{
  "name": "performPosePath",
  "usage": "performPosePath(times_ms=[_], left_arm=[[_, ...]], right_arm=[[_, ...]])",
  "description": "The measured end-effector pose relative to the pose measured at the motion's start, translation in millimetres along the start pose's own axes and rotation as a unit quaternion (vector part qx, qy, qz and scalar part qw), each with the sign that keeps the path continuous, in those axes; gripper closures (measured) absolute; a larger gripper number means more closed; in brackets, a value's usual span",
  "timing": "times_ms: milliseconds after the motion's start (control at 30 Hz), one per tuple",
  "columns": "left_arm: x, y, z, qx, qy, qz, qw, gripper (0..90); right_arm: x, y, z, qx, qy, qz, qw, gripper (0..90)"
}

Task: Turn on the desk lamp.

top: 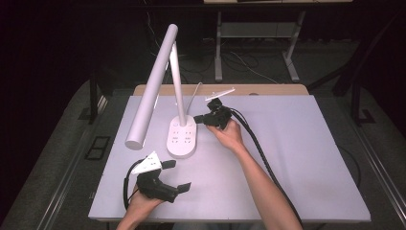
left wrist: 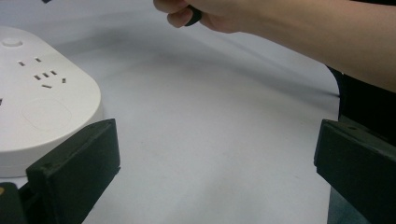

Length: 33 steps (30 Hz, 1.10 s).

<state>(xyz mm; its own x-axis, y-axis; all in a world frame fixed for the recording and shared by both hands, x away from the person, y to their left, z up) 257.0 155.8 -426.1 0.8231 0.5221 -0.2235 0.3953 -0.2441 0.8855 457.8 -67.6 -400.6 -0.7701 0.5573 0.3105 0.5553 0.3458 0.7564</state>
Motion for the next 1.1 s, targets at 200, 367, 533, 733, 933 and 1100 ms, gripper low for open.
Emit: performPosePath(times_ms=[200, 367, 533, 733, 933, 1100], left_arm=[[0.6, 0.2, 0.5, 0.001, 0.001, 0.001, 1.0000, 0.0], [-0.2, 0.2, 1.5, 0.002, 0.003, 0.002, 1.0000, 0.0], [-0.6, 0.3, 1.7, 0.001, 0.004, 0.002, 1.0000, 0.0], [-0.9, -0.2, 1.6, 0.002, 0.003, 0.001, 1.0000, 0.0], [-1.0, -1.2, 0.4, 0.003, 0.002, 0.001, 1.0000, 0.0], [-0.8, -0.8, 1.2, 0.004, 0.004, 0.000, 1.0000, 0.0]], right_arm=[[3.2, 1.1, -19.3, -0.006, -0.007, -0.015, 0.9998, 89.6], [4.5, -5.0, -39.2, 0.001, -0.018, -0.017, 0.9997, 79.7], [2.2, -12.5, -59.5, -0.002, -0.028, -0.005, 0.9996, 63.3], [3.0, -24.4, -81.0, -0.010, -0.026, -0.002, 0.9996, 42.6], [3.0, -36.6, -97.0, -0.017, -0.047, 0.021, 0.9985, 8.3], [3.3, -50.5, -117.1, -0.017, -0.053, 0.027, 0.9981, 0.4]])
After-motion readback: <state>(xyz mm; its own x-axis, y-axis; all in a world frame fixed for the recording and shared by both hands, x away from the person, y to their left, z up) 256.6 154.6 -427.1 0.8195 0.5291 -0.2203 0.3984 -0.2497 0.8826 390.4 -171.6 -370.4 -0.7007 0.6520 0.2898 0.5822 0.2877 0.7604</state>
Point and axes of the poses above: each handheld gripper's, and its own axes: z roughly forward along the jaws, y roughly out of its top, x roughly to its left, the point moved 1 cm from there along z, roughly forward along the jaws, and after that the axes turned 1 degree about z, right-handed, at the moved point
